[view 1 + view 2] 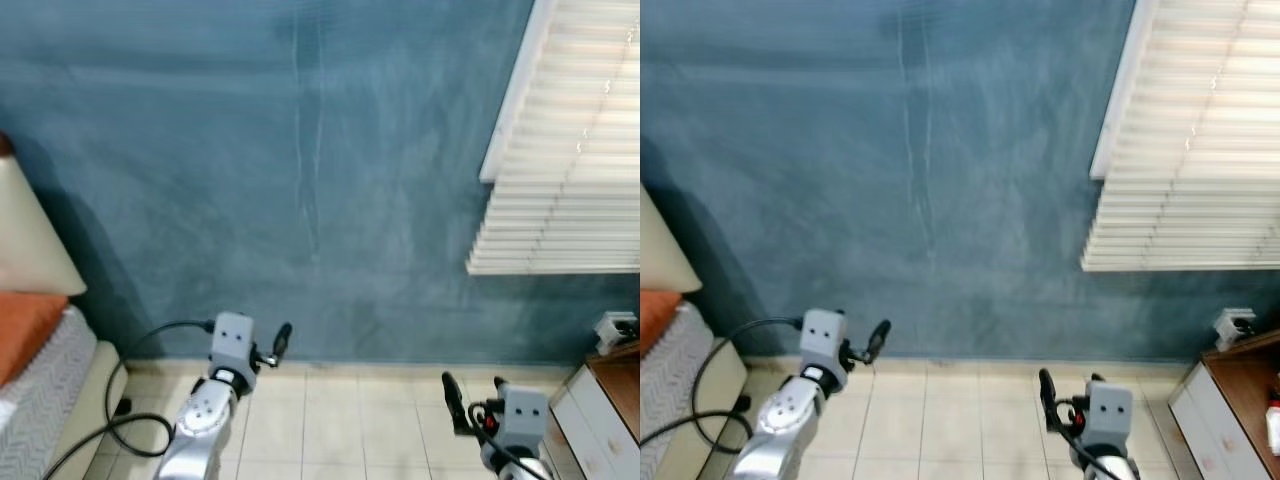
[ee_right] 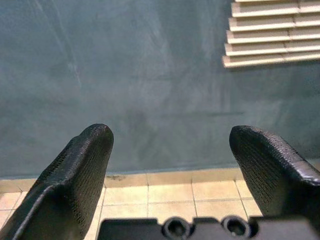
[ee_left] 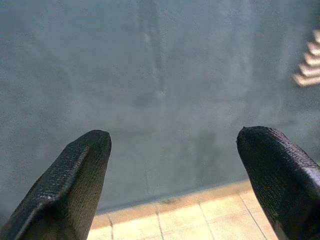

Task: Clean up the room

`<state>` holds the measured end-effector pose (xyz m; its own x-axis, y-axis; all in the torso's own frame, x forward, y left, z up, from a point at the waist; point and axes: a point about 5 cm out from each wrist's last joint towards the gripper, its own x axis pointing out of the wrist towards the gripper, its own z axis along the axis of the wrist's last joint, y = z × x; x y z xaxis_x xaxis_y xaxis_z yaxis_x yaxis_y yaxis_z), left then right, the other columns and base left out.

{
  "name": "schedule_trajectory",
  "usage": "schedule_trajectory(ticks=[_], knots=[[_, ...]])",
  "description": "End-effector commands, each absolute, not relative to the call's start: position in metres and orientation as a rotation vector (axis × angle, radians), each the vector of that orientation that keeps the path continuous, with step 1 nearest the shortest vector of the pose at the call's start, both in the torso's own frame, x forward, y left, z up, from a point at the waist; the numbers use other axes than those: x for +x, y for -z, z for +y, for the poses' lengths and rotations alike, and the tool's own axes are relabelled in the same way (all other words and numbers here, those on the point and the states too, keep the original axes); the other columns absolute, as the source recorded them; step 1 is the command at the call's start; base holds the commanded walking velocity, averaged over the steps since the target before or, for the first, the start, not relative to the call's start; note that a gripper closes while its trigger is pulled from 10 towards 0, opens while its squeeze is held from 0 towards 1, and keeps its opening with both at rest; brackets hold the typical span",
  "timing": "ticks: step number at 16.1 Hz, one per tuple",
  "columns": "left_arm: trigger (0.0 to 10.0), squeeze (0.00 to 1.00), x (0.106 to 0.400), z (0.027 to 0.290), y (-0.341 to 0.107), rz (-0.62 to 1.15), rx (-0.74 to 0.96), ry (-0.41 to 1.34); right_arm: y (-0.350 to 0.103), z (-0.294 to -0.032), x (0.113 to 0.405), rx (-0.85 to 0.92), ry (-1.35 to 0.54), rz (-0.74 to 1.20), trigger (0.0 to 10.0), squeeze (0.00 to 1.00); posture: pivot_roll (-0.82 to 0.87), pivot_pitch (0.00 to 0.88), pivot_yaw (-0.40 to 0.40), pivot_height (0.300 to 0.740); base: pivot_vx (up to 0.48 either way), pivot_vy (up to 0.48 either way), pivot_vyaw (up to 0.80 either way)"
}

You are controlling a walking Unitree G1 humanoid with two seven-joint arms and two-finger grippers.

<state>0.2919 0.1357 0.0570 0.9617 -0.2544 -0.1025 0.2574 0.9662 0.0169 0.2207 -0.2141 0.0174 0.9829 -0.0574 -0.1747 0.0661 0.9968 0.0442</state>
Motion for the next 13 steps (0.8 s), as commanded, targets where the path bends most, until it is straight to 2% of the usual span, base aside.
schedule_trajectory(ticks=[1, 3, 4, 6, 9, 13], knots=[[10.0, 0.00, 0.292, 0.135, -0.058, 0.107, 0.025, 0.258, -0.023, -0.214, 0.225, 0.047, 0.056, 0.149, 10.0, 0.00, -0.12, 0.000, -0.009, 0.740, 0.454, 0.000, 0.00], [10.0, 0.00, 0.279, 0.145, -0.052, 0.157, 0.041, 0.279, -0.023, -0.208, 0.221, 0.088, 0.021, 0.149, 10.0, 0.00, -0.13, 0.000, 0.001, 0.740, 0.456, 0.000, 0.00], [10.0, 0.00, 0.261, 0.159, -0.045, 0.214, 0.056, 0.296, -0.023, -0.206, 0.209, 0.132, 0.000, 0.175, 10.0, 0.00, -0.12, 0.000, -0.001, 0.740, 0.461, 0.000, 0.00], [10.0, 0.00, 0.240, 0.167, -0.043, 0.252, 0.048, 0.318, -0.016, -0.201, 0.179, 0.121, -0.054, 0.244, 10.0, 0.00, -0.11, 0.000, -0.010, 0.740, 0.465, 0.000, 0.00], [10.0, 0.00, 0.245, 0.158, -0.047, 0.238, 0.040, 0.320, -0.018, -0.198, 0.185, 0.128, -0.049, 0.229, 10.0, 0.00, -0.11, 0.000, -0.007, 0.740, 0.465, 0.000, 0.00], [10.0, 0.00, 0.243, 0.159, -0.052, 0.246, 0.036, 0.325, -0.022, -0.197, 0.187, 0.127, -0.047, 0.229, 10.0, 0.00, -0.11, 0.000, -0.002, 0.740, 0.465, 0.000, 0.00]])
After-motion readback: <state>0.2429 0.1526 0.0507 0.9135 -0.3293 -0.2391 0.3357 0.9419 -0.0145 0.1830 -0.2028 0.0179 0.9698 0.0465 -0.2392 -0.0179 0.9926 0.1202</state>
